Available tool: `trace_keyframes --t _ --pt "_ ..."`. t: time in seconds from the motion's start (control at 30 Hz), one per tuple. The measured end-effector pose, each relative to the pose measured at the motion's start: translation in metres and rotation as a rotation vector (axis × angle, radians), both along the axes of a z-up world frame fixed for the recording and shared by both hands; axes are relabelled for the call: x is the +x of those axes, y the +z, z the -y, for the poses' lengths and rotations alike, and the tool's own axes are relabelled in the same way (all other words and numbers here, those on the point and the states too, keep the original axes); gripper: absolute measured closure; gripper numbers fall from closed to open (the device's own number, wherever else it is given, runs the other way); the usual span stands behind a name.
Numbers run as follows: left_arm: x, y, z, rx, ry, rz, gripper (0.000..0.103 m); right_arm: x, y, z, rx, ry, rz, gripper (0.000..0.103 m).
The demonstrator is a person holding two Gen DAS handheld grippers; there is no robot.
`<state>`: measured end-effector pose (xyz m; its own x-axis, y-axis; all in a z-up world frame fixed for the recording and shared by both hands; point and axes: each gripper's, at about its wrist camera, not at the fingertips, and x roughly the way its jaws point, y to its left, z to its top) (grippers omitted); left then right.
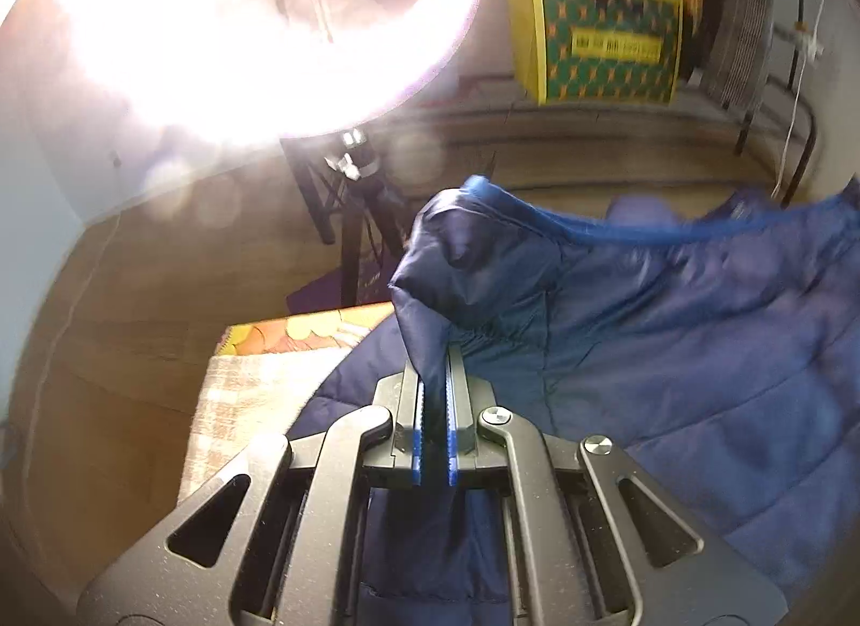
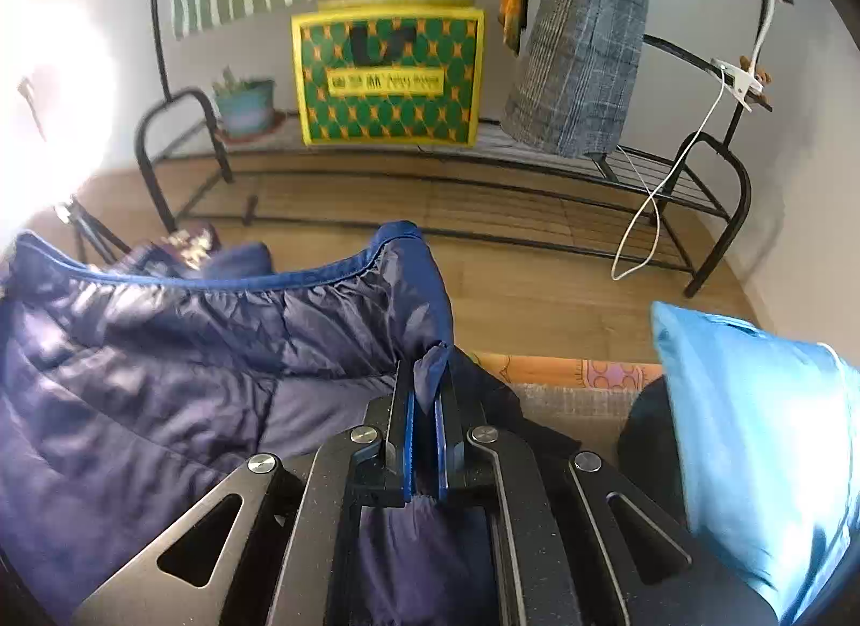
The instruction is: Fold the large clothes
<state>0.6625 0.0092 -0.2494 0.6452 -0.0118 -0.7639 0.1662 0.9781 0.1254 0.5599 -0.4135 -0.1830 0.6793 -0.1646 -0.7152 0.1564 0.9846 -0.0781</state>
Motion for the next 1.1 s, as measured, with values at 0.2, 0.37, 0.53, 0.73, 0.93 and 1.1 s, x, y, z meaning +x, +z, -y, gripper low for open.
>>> trace_keyframes --t 0.2,0.37,0.53,0.73,0.93,1.1 --pt "0.011 -0.022 -0.002 -0.011 0.04 -0.031 0.078 0.009 -0.025 0.005 0.021 -0.016 -0.052 0.098" --pt "0.0 0.008 -0.011 0.002 0.059 0.005 0.066 0.002 -0.01 0.01 0.055 -0.037 -0.062 0.083" --pt "-0.037 0.054 -0.007 -0.091 0.011 0.041 0.066 -0.04 0.023 0.006 0.214 -0.021 0.01 0.082" --pt "-0.112 0.079 0.064 -0.192 -0.177 0.026 0.066 -0.129 0.063 -0.023 0.392 0.053 0.107 0.07" --pt "-0.132 0.059 0.152 -0.146 -0.287 -0.005 0.066 -0.207 0.07 -0.053 0.364 0.089 0.124 0.07" --pt "-0.132 0.006 0.195 0.0 -0.32 -0.026 0.066 -0.238 0.057 -0.055 0.38 0.088 0.093 0.07"
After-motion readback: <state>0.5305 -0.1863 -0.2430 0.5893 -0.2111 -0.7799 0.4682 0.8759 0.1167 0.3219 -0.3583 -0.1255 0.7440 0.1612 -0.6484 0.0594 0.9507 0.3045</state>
